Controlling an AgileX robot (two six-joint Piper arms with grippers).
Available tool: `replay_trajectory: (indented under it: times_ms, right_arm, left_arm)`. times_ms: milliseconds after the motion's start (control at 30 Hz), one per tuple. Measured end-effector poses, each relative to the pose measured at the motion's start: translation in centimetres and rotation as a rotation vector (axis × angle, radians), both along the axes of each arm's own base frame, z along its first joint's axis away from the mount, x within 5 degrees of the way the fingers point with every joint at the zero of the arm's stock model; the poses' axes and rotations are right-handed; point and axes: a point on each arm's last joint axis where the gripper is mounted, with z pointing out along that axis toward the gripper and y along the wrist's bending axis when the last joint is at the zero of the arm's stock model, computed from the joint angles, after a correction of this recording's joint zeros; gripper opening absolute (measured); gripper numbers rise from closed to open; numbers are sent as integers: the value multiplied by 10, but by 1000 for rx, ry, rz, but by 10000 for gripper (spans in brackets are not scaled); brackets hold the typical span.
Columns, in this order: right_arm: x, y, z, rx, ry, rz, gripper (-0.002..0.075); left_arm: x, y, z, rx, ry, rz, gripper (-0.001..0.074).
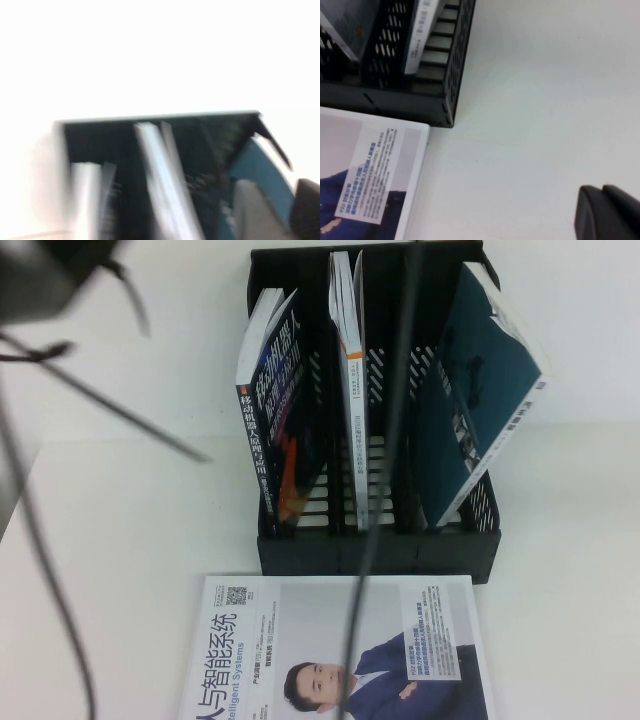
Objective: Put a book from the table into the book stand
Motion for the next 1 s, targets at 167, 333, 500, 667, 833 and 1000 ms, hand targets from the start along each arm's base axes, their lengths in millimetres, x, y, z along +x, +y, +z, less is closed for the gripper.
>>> replay_trajectory:
  times_ms: [167, 333, 500, 667, 833, 1000]
  right_arm:
    - [0, 0, 0, -3, 0, 3, -1]
    - [-6, -2, 6, 6, -29, 5, -1]
    - [-22, -8, 23, 37, -118, 9, -1]
    - [-40, -13, 35, 67, -166, 15, -1]
    - [-58, -16, 35, 106, -172, 40, -1]
    - [-74, -17, 15, 171, -189, 55, -1]
  left_arm:
    - [-29, 41, 34, 85, -85, 139, 20]
    - [-66, 75, 63, 61, -137, 189, 3]
    - [-108, 106, 66, 40, -186, 167, 1]
    - [-139, 121, 25, 18, -224, 88, 0]
    - [-165, 132, -34, -58, -282, -1, 0]
    - [-178, 141, -82, -83, -273, 1, 0]
